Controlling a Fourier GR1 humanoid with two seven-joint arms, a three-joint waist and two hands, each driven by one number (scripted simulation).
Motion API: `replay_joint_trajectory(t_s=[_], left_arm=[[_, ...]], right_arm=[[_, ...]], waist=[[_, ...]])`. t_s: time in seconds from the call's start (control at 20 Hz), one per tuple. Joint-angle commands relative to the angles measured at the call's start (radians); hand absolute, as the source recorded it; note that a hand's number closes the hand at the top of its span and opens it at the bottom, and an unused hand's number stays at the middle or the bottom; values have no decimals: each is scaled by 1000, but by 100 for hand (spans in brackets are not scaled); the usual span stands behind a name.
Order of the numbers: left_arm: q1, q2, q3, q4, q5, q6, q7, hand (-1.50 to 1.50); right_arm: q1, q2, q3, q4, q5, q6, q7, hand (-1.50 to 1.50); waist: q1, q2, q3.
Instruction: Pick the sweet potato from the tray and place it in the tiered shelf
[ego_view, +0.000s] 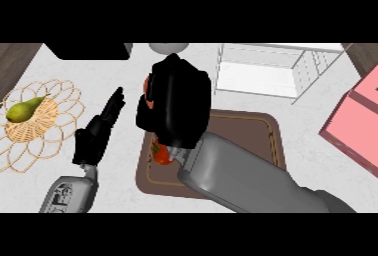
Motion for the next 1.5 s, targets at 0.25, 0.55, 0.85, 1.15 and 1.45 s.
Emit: replay_joint_trajectory(t_s=[0.25, 0.55, 0.85, 1.15, 1.45], left_arm=[[-3, 17, 28, -2, 20, -13, 13, 0], [48, 0, -18, -87, 0, -10, 30, 0], [29, 6, 5, -58, 10, -13, 40, 0], [2, -33, -21, 13, -47, 37, -10, 0], [-32, -11, 22, 51, -8, 3, -22, 0]], right_arm=[[-159, 13, -168, 1, 204, 159, 264, 150], [-219, 13, -297, 47, 267, 207, 208, 150], [-281, 12, -409, 27, 334, 324, 167, 150], [-251, -23, -480, 11, 393, 346, 58, 150], [-305, -74, -558, 159, 413, 348, -78, 150]], waist=[[-14, 0, 0], [1, 4, 1], [-8, 4, 1], [-16, 8, 1], [-7, 12, 1]])
